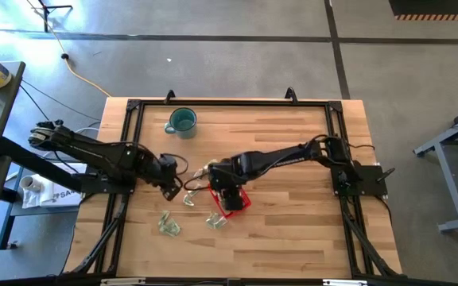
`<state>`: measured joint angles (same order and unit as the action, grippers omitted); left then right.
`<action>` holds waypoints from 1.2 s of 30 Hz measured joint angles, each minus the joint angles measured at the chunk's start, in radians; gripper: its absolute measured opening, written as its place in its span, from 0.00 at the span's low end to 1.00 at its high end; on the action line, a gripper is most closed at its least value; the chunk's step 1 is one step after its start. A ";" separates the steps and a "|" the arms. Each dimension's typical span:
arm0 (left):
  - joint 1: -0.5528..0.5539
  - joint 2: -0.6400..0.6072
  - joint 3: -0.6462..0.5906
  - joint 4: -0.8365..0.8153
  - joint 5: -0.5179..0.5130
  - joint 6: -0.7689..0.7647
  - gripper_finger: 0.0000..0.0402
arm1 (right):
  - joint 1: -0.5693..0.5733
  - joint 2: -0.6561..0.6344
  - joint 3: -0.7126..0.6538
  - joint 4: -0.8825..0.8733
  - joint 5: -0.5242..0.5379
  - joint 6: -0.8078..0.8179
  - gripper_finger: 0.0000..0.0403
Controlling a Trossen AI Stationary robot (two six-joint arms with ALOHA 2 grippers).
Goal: Pick and place Stevia / Truvia into bins
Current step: Put the white stevia packet into the basket
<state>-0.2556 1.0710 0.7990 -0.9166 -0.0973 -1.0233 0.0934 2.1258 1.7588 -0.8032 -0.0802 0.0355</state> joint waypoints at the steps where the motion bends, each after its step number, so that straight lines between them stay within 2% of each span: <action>1: -0.022 0.000 0.000 -0.001 0.006 -0.008 0.42 | 0.008 0.000 0.000 -0.006 0.042 0.021 0.39; 6: -0.148 0.000 0.000 -0.044 0.012 -0.124 0.42 | 0.049 0.000 0.000 -0.080 0.195 0.122 0.58; 10: -0.238 0.000 -0.036 -0.051 0.042 -0.332 0.42 | 0.099 0.000 0.000 -0.168 0.259 0.240 0.70; 13: -0.318 0.016 -0.070 -0.019 0.062 -0.526 0.42 | 0.140 0.000 0.000 -0.243 0.309 0.331 0.75; 17: -0.413 0.078 -0.108 0.084 0.038 -0.725 0.42 | 0.193 0.000 0.000 -0.335 0.396 0.400 0.77; 21: -0.449 0.183 -0.119 0.150 0.038 -0.831 0.42 | 0.221 0.000 0.000 -0.419 0.438 0.443 0.77; 27: -0.452 0.316 -0.118 0.192 0.069 -0.897 0.42 | 0.223 0.000 0.000 -0.487 0.481 0.463 0.77; 36: -0.451 0.357 -0.118 0.304 0.030 -0.897 0.42 | 0.224 -0.005 0.000 -0.493 0.500 0.457 0.77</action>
<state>-0.7071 1.4277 0.6807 -0.6129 -0.0677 -1.9202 0.3171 2.1210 1.7584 -1.2959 0.4198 0.4924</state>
